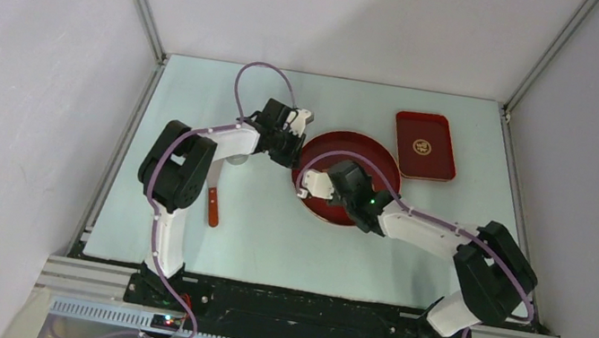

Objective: Roll out the dumpling wrappers from the dough

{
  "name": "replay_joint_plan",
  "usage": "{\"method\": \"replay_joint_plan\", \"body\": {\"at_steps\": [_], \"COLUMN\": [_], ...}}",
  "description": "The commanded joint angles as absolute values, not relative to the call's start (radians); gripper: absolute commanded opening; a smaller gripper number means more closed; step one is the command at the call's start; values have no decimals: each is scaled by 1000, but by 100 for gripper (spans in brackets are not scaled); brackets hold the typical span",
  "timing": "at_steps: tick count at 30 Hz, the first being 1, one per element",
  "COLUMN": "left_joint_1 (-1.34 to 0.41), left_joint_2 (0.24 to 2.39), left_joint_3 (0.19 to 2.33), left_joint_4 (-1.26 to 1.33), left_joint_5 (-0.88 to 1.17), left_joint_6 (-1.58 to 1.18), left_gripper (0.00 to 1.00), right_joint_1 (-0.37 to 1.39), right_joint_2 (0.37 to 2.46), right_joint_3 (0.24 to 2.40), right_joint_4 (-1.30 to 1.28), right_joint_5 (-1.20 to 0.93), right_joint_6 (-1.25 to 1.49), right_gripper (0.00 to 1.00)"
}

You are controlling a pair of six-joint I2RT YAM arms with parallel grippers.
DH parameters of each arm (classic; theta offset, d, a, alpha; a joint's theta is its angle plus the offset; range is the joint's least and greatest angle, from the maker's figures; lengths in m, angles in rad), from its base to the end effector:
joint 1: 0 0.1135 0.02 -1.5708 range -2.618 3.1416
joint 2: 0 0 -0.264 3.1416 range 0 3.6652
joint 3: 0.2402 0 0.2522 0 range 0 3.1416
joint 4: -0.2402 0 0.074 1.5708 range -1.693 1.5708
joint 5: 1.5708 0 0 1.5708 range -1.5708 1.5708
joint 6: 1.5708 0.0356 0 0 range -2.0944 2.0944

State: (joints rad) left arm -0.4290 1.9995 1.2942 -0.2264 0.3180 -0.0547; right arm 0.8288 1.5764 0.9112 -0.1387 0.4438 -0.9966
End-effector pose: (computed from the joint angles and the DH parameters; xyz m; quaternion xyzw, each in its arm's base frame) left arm 0.3768 -0.1846 0.1540 0.2233 0.9118 -0.2202 0.2651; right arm 0.2308 0.2292 0.1971 -0.6654 0.6184 -0.2340 0.3466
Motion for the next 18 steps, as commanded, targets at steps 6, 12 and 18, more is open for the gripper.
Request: {"method": "replay_joint_plan", "body": {"at_steps": [6, 12, 18], "left_joint_1": [-427, -426, -426], "left_joint_2": [2013, 2011, 2011], "left_joint_3": [1302, 1302, 1302], "left_joint_4": [-239, -240, -239], "left_joint_5": [317, 318, 319], "left_joint_6": [-41, -41, -42], "left_gripper": [24, 24, 24], "right_joint_1": [824, 812, 823], "right_joint_2": [1405, 1442, 1473], "right_joint_3": [951, 902, 863], "right_joint_4": [-260, -228, -278], "right_joint_5": [331, 350, 361], "right_joint_6": [-917, -951, -974], "right_gripper": [0, 0, 0]}}
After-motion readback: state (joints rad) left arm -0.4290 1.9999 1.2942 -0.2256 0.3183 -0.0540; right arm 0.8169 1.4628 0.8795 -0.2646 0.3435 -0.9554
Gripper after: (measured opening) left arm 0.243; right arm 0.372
